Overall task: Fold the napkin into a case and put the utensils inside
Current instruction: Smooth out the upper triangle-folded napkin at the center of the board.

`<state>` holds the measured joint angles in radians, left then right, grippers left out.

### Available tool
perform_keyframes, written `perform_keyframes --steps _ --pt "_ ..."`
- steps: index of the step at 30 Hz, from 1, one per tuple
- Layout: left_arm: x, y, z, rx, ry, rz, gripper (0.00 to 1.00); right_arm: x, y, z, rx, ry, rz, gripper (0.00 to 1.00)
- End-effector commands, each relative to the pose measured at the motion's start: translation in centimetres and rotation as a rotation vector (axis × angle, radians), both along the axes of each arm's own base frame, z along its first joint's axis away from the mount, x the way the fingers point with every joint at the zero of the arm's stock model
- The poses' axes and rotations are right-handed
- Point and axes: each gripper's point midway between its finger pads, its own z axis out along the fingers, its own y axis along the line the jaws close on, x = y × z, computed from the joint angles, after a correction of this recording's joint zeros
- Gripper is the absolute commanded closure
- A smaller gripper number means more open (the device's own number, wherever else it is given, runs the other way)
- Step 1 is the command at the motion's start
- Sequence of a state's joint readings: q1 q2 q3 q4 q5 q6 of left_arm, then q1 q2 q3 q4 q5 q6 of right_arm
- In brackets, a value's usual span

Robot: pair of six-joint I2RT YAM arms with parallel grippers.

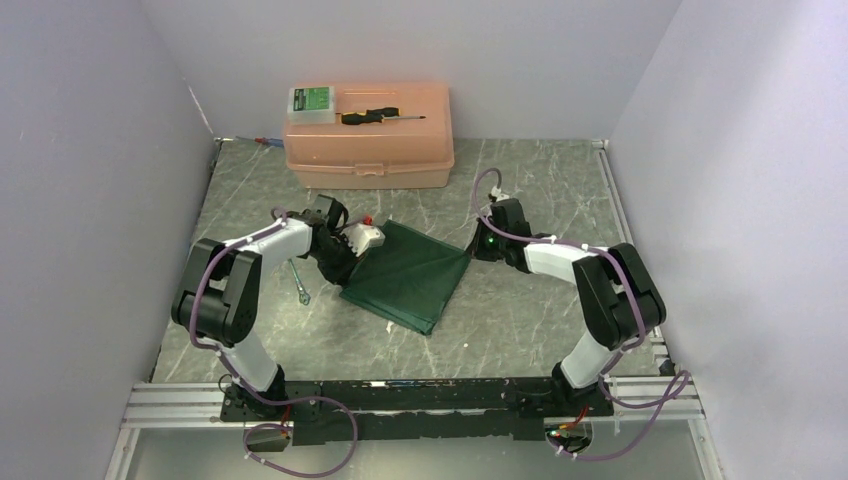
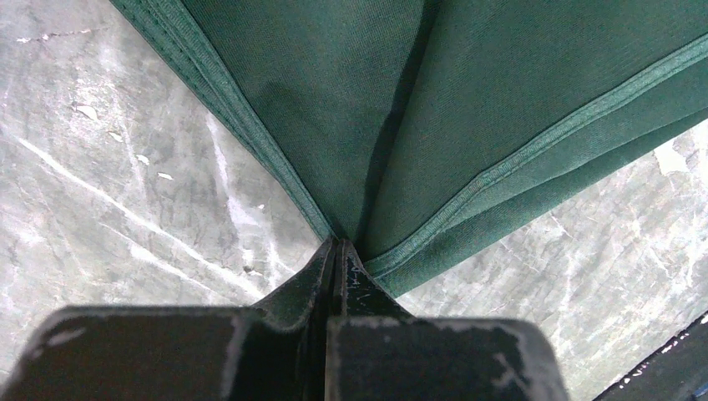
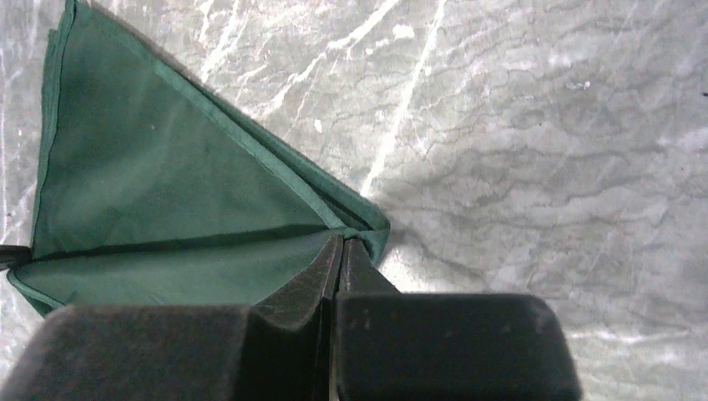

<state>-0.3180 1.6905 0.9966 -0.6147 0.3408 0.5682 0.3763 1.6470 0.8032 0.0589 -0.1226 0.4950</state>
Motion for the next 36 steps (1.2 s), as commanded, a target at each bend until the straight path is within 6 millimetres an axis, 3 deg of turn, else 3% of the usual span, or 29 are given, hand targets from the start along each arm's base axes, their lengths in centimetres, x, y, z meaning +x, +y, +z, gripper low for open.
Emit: perform_keyframes --steps 1,7,10,15,18,24,28,36 --pt "0.0 0.9 -0.1 0.043 -0.03 -0.022 0.97 1.4 0.5 0.0 0.046 -0.039 0.0 1.0" --pt "-0.2 1.4 -0.6 0.075 -0.043 -0.032 0.97 0.5 -0.4 -1.2 0.044 -0.022 -0.008 0.96" --pt "-0.3 1.6 -0.9 0.087 -0.044 -0.036 0.97 0.1 -0.4 -1.0 0.049 -0.023 0.008 0.85" --pt "-0.7 1.4 -0.8 0.094 -0.051 -0.055 0.97 -0.2 -1.3 1.4 0.034 -0.068 -0.001 0.64" --pt "-0.8 1.3 -0.6 0.095 -0.054 -0.064 0.97 0.4 -2.1 3.5 0.02 -0.119 -0.034 0.6" --pt "-0.2 0.6 0.8 0.083 -0.092 -0.084 0.97 1.9 0.0 6.2 0.127 -0.156 -0.016 0.83" --pt "0.1 0.6 1.5 0.103 -0.129 -0.114 0.97 2.2 1.5 4.5 0.192 -0.092 -0.002 1.0" --pt "-0.8 -0.4 1.6 0.1 -0.133 -0.152 0.92 2.0 1.8 0.4 0.258 0.008 -0.048 1.0"
